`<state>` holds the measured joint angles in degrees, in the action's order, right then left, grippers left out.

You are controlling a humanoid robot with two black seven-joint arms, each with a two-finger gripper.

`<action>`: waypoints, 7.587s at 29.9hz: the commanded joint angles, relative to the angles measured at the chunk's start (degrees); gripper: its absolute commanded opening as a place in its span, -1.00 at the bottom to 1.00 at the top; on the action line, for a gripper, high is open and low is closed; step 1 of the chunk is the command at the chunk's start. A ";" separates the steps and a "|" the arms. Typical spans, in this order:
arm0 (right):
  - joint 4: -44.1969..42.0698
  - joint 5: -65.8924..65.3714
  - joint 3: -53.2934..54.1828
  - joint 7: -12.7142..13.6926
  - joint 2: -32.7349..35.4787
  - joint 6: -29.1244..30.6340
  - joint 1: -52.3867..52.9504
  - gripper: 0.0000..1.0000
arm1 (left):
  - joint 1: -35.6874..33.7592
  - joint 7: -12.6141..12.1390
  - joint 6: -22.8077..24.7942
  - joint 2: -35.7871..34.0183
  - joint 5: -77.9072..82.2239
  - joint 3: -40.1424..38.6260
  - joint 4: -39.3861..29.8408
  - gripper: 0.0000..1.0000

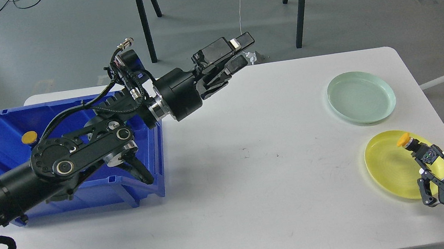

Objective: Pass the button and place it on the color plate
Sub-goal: 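Carry the button with the right gripper down onto the yellow plate, then release the button on the yellow plate and raise the right gripper, then reach the left gripper into the bin toward a green-topped button, then grasp the green-topped button near the bin edge with the left gripper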

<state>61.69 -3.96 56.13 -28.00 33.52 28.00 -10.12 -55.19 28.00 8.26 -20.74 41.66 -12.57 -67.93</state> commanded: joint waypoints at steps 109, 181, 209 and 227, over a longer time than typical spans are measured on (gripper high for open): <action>0.98 3.70 -8.49 5.59 -0.12 0.00 41.50 0.96 | 1.49 0.00 6.94 -28.92 47.55 18.11 30.41 0.67; 0.98 4.05 -6.99 4.89 -0.12 0.00 36.84 0.96 | 4.39 0.00 7.56 -26.54 47.72 18.46 30.41 0.61; 1.85 4.14 -6.38 4.89 -0.21 0.00 36.23 0.96 | 4.92 0.00 7.56 -26.54 47.46 18.37 30.49 0.40; 3.62 4.14 -4.53 4.89 0.05 0.00 34.20 0.96 | 4.92 0.00 7.91 -26.37 47.19 18.37 31.11 0.24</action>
<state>65.26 0.18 51.59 -23.08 33.49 28.00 24.23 -50.32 28.00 16.00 -47.11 88.88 5.80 -36.89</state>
